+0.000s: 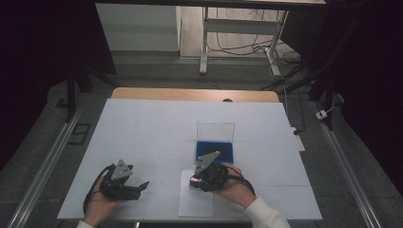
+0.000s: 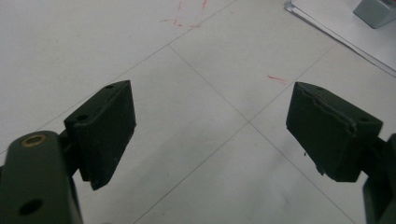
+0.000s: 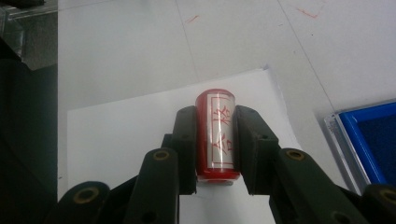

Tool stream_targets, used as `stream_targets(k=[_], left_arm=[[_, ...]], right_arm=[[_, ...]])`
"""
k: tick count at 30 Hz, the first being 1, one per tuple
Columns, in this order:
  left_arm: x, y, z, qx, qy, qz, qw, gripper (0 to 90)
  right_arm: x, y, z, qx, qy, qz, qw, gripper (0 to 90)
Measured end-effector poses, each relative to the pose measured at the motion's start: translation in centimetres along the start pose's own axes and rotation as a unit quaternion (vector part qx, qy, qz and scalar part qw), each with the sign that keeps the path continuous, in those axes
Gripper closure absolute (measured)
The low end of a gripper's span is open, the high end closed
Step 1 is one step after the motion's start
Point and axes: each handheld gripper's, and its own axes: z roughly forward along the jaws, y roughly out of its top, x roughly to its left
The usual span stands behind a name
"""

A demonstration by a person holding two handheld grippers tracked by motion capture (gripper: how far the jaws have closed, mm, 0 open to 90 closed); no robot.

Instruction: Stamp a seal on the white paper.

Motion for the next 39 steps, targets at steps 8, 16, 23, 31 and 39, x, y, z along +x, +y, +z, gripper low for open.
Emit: stream_targets(k=[8,16,23,31,39], left_arm=[[-0.03,-0.01,0.04,0.002,0.000,0.001,1.0000,15.8],[-0.01,-0.01,0.05,0.002,0.000,0.001,1.0000,15.8],[-0.11,-0.01,0.07,0.002,0.001,0.002,1.0000,15.7],[-0.18,0.01,0.15,0.004,0.000,0.001,1.0000,15.7],[-0.23,0.03,0.16,0.004,-0.001,0.002,1.0000,15.8]], right_arm=[[-0.01,-0.01,0.02,0.000,0.000,0.001,1.0000,69.7],[0.00,0.01,0.04,0.002,0.001,0.001,1.0000,69.9],[0.18,0.04,0.41,0.014,-0.006,0.002,0.9999,70.4],[0.04,-0.13,0.53,0.011,-0.002,0.008,0.9999,70.6],[0.06,-0.11,0.55,0.013,-0.002,0.008,0.9999,70.6]])
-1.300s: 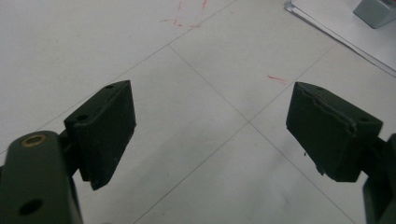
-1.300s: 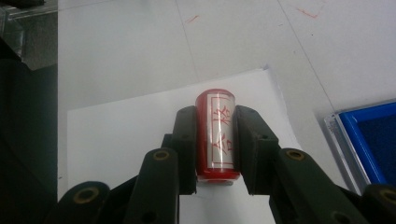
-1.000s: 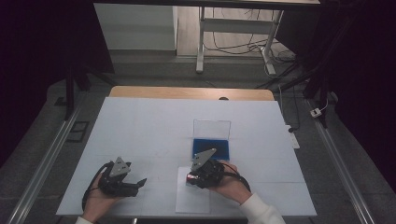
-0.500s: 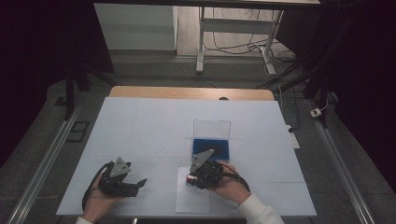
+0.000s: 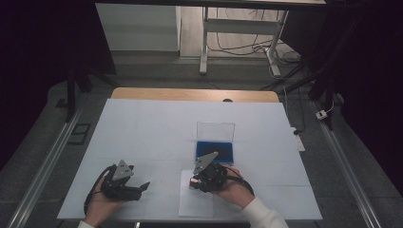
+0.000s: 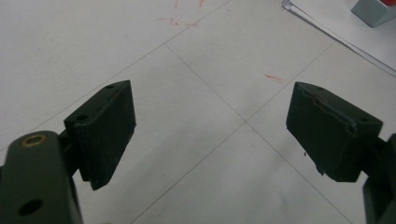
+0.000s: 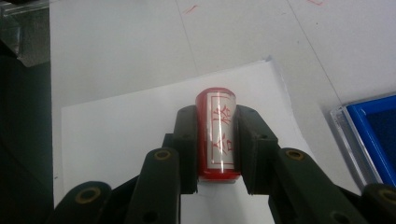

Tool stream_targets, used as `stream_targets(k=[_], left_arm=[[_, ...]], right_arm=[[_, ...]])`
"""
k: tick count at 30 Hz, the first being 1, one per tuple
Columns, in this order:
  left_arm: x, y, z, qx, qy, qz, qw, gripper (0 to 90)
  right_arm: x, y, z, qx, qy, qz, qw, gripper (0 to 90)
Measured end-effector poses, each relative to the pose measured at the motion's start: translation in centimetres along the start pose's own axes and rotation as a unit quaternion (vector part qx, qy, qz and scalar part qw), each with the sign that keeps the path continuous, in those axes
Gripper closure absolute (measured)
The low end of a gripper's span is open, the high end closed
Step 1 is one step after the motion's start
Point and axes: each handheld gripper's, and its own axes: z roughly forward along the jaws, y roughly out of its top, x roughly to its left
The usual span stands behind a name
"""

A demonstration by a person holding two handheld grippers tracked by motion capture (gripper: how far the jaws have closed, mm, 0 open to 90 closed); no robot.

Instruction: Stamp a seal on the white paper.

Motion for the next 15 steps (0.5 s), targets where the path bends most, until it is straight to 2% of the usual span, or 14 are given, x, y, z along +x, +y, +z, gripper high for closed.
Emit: stream_targets(k=[15], left_arm=[[0.00,0.00,0.00,0.000,0.001,-0.001,1.0000,15.8]], right_arm=[[0.06,0.02,0.02,0.002,-0.002,0.001,1.0000,70.6]])
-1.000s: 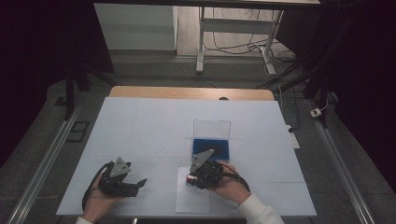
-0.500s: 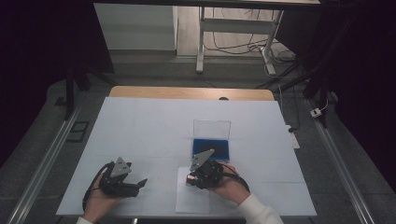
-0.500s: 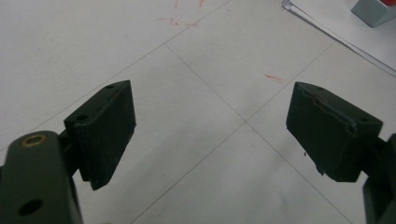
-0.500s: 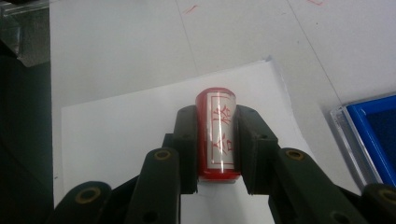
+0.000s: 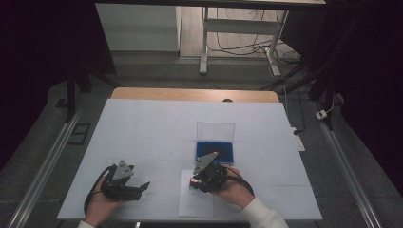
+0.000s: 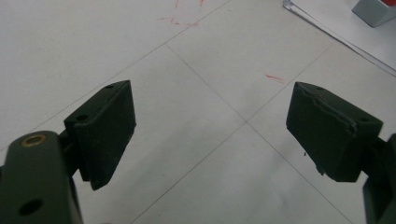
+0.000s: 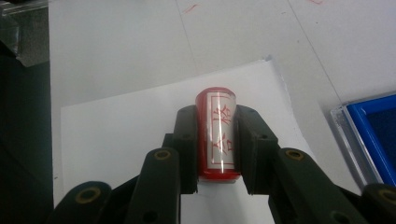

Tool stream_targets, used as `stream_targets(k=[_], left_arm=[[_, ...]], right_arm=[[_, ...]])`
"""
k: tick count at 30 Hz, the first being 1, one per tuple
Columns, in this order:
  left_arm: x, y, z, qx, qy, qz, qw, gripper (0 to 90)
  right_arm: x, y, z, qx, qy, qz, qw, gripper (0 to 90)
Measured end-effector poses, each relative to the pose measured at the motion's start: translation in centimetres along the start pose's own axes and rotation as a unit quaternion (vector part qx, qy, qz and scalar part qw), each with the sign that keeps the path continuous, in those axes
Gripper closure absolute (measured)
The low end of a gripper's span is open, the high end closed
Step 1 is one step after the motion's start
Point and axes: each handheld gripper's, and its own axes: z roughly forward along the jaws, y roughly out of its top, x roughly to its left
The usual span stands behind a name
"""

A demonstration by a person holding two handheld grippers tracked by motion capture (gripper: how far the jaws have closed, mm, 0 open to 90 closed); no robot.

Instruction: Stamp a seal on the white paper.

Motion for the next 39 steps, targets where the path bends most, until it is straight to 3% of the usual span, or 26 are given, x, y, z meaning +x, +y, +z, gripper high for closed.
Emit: stream_targets(k=[17,18,20,21,24,27,39], left_arm=[[0.1,0.0,0.0,0.001,0.002,-0.001,1.0000,15.7],[0.1,0.0,0.0,0.001,0.002,-0.001,1.0000,15.7],[0.1,0.0,0.0,0.001,0.002,0.000,1.0000,15.7],[0.1,0.0,0.0,0.001,0.002,0.000,1.0000,15.7],[0.1,0.0,-0.1,-0.002,0.001,-0.003,1.0000,15.7],[0.2,0.0,0.0,-0.001,0.000,-0.001,1.0000,15.7],[0.1,0.0,-0.1,-0.002,0.001,0.001,1.0000,15.7]], right_arm=[[0.2,0.1,-0.2,0.000,-0.008,-0.008,0.9999,70.1],[0.2,0.1,-0.4,-0.011,-0.007,-0.008,0.9999,70.0],[0.3,0.3,-0.7,0.001,-0.016,-0.018,0.9997,69.9],[0.2,0.3,-1.0,-0.008,-0.018,-0.018,0.9996,69.8],[-0.3,0.4,-2.5,-0.066,0.005,0.011,0.9977,69.8],[-0.6,0.5,-4.0,-0.094,-0.001,0.024,0.9953,69.8],[-1.5,0.0,-6.6,-0.119,-0.029,0.038,0.9918,69.7]])
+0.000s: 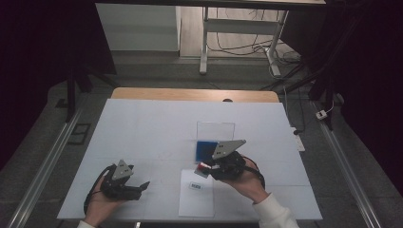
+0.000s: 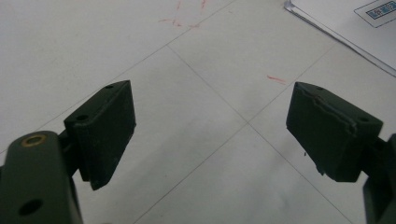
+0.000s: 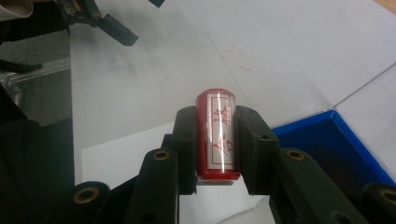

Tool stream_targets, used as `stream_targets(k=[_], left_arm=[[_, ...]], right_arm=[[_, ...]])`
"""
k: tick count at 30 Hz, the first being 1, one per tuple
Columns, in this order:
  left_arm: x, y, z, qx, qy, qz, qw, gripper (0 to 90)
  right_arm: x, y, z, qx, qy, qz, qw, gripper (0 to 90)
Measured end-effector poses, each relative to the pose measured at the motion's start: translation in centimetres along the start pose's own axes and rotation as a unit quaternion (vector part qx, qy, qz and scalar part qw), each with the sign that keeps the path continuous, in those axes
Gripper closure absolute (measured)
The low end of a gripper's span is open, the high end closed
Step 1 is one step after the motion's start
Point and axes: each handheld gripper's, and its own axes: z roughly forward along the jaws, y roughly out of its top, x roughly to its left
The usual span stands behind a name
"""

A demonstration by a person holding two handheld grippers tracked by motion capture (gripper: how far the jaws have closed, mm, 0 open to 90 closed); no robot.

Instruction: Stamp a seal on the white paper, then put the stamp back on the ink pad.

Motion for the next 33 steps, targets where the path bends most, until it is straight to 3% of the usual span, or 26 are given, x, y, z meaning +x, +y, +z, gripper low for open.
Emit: stream_targets(k=[15,33], left_arm=[[-0.1,0.1,-0.1,-0.003,0.001,0.000,1.0000,15.7],[-0.1,0.1,0.0,-0.003,0.001,0.001,1.0000,15.7]], right_arm=[[-0.5,0.1,-0.9,-0.003,-0.028,0.002,0.9996,69.7],[-3.0,-0.9,-1.5,0.002,-0.068,0.031,0.9972,69.7]])
